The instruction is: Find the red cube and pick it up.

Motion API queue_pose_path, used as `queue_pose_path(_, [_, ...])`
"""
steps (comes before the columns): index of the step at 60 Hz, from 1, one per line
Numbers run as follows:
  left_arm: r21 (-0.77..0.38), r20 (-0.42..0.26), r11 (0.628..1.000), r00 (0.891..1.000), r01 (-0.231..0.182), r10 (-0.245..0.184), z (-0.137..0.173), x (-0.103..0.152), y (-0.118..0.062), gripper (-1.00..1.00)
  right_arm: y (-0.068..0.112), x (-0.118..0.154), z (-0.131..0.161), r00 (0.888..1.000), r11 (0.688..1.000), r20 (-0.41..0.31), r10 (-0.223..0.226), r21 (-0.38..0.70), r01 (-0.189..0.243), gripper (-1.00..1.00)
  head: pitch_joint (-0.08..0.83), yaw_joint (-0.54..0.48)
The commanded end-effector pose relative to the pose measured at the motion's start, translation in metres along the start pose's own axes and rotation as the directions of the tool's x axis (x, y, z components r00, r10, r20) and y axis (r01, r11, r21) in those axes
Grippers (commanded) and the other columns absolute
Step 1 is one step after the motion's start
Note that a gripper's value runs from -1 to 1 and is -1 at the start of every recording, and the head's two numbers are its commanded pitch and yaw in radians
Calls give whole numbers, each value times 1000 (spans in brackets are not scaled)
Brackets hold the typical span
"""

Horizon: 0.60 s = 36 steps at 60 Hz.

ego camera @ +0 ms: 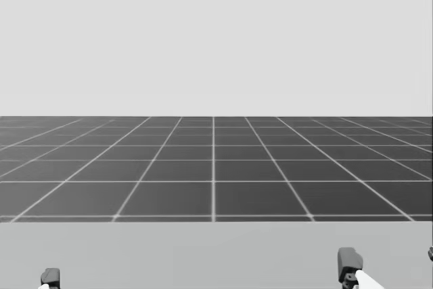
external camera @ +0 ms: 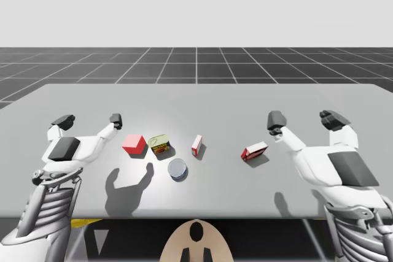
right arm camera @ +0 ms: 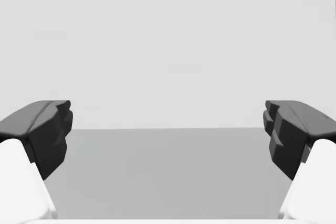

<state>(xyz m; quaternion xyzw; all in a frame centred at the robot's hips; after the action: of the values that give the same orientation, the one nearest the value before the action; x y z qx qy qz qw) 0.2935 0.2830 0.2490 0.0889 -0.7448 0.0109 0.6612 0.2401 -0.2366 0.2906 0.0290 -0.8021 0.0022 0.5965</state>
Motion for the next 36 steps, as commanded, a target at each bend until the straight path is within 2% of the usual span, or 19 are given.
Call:
queue_pose_path(1, [3,1,1000,1000,3,-3,0,0,0,-1000,0,-1,2,999,998,2,-38,-41,38,-1000,8,-11])
queue_pose_path(5, [4,1,1000,1000,4,-4,0,0,0,-1000,-1,0,2,999,998,-4,-54,-21,54,-1000,9,-12])
queue_pose_path(8, [4,0,1000,1000,4,-4,0,0,0,-1000,-2,1,1,999,999,-6,-45,-14,45,-1000,17,-13])
queue_pose_path(12, [5,0,1000,1000,4,-4,0,0,1,-1000,-3,1,1,998,998,-17,-56,-11,56,-1000,38,-14])
queue_pose_path(36, [9,1,1000,1000,13,-13,-1,-1,1,-1000,-3,-1,-1,999,999,-29,-31,-20,31,-1000,319,15])
